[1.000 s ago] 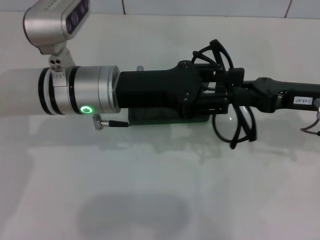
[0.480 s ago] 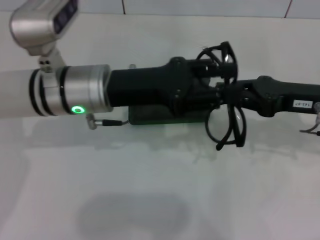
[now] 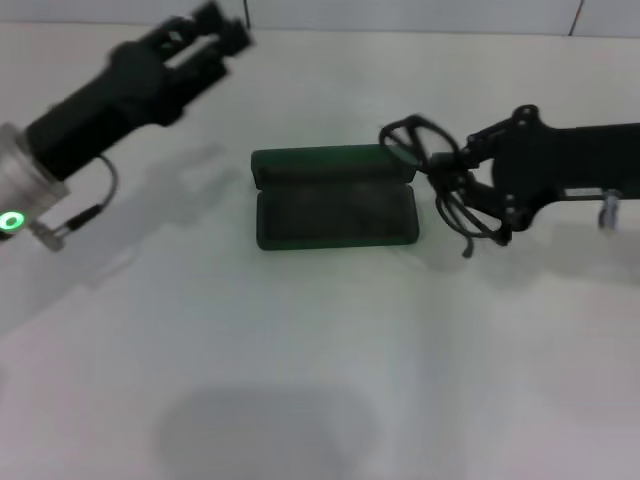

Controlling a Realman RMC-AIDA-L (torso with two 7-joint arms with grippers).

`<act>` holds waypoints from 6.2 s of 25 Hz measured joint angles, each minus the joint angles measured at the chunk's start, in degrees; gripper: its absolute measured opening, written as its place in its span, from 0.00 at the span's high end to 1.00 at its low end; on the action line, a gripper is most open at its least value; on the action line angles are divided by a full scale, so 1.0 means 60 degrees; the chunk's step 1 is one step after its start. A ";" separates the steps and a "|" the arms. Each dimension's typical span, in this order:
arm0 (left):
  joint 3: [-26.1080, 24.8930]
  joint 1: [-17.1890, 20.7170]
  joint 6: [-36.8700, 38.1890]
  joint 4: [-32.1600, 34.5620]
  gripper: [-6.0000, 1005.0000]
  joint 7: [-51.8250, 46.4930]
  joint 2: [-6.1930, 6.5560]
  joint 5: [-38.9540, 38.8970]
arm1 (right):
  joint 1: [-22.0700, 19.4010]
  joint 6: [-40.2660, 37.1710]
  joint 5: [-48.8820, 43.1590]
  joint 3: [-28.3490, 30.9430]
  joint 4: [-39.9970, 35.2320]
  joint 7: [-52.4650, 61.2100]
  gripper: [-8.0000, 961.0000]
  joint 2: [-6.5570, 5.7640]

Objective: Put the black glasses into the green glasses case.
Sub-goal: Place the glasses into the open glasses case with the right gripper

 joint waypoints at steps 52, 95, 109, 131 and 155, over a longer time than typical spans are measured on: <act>0.0024 -0.0263 -0.2590 -0.0066 0.49 -0.0109 0.0020 -0.1041 | -0.0577 0.6392 -0.1858 -0.5086 -0.1807 0.1449 0.82 0.0018; 0.0039 -0.0677 -0.2584 -0.0013 0.50 0.0464 -0.0264 -0.0764 | 0.1831 0.4185 -0.4023 -0.2569 0.0954 0.5485 0.82 0.0007; 0.0038 -0.0826 -0.2564 -0.0053 0.50 0.0560 -0.0248 -0.0752 | 0.2834 0.1139 -0.2770 -0.0628 0.0515 0.4601 0.81 -0.0055; 0.0038 -0.1055 -0.2588 -0.0065 0.50 0.0418 -0.0034 -0.0368 | 0.4280 -0.0229 -0.6108 -0.0135 0.2194 0.6125 0.80 -0.0073; 0.0038 -0.1238 -0.2588 0.0020 0.50 0.0423 -0.0254 -0.0264 | 0.4299 0.1724 -0.5178 -0.2273 0.2749 0.6626 0.82 0.0075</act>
